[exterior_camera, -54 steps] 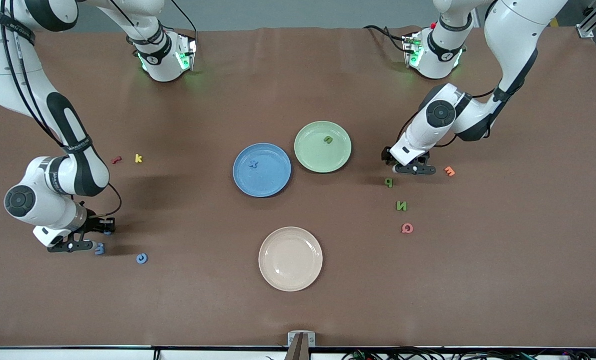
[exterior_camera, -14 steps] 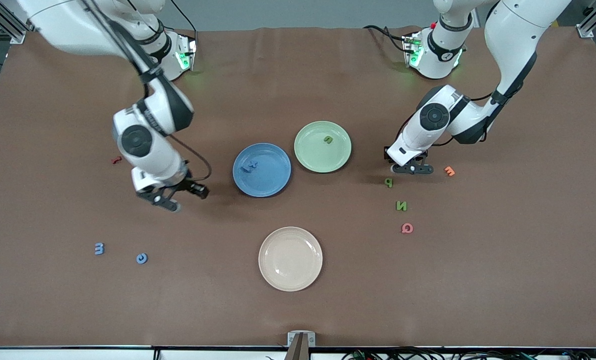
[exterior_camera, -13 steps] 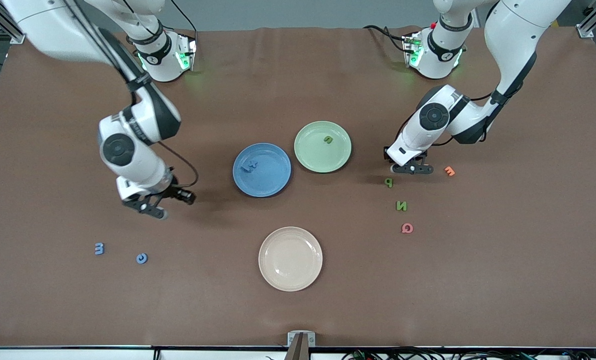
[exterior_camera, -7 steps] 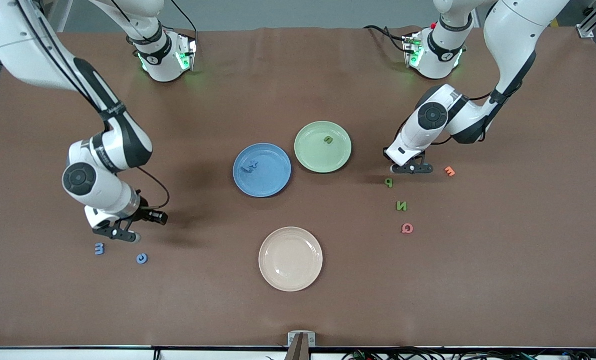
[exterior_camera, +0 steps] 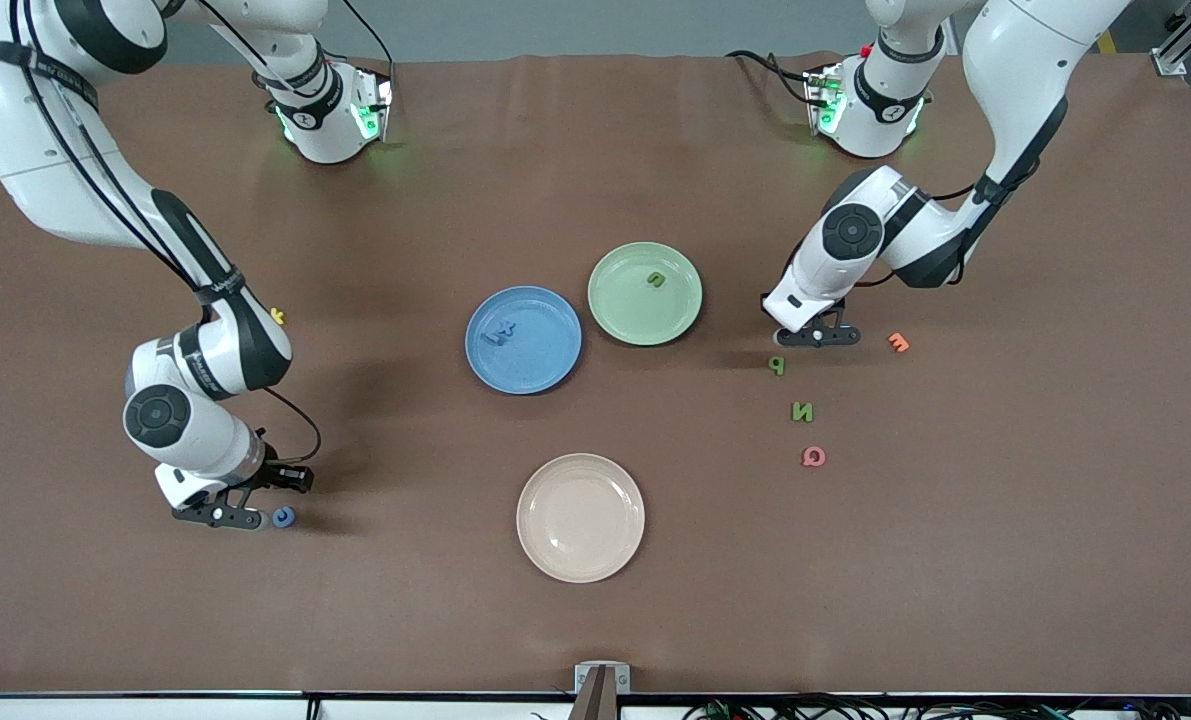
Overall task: Sort letters by color into matching plates
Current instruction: 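Reach the right gripper to the blue c while the left gripper releases B, then drop the blue c on the blue plate while the left gripper reaches the green b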
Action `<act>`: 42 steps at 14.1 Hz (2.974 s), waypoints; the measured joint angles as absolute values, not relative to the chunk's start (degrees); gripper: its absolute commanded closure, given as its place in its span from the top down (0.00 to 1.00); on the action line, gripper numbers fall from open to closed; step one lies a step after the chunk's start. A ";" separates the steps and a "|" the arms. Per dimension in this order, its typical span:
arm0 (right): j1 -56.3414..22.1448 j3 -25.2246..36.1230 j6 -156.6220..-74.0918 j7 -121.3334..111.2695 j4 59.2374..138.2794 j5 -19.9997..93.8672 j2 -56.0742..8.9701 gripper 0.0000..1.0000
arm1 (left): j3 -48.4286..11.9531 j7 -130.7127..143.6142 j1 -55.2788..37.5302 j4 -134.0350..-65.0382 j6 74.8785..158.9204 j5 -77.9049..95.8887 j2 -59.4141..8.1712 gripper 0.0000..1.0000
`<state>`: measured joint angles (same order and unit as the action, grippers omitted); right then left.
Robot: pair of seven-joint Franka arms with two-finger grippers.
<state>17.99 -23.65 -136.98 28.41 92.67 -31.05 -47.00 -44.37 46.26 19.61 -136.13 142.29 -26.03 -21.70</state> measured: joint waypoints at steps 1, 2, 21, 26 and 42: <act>17.75 -23.65 -136.97 28.24 91.59 -31.11 -47.91 0.62 | -45.91 47.65 19.58 -134.52 140.90 -24.80 -21.36 0.17; 17.52 -23.65 -136.92 28.03 90.56 -31.12 -48.46 0.62 | -47.39 48.86 19.53 -132.76 139.22 -23.25 -21.02 0.17; 15.97 -22.14 -136.38 21.93 82.62 -31.13 -52.28 0.00 | -44.46 75.78 -0.20 -118.21 131.80 -21.59 -31.67 0.16; 15.96 -25.02 -129.69 30.29 82.39 -30.90 -51.60 0.00 | -44.44 76.38 -0.20 -118.06 133.70 -22.65 -33.05 0.84; 8.74 -47.08 -144.96 93.65 124.03 -31.11 -29.80 1.00 | -44.00 51.75 16.66 -120.74 133.52 -28.44 -29.86 0.99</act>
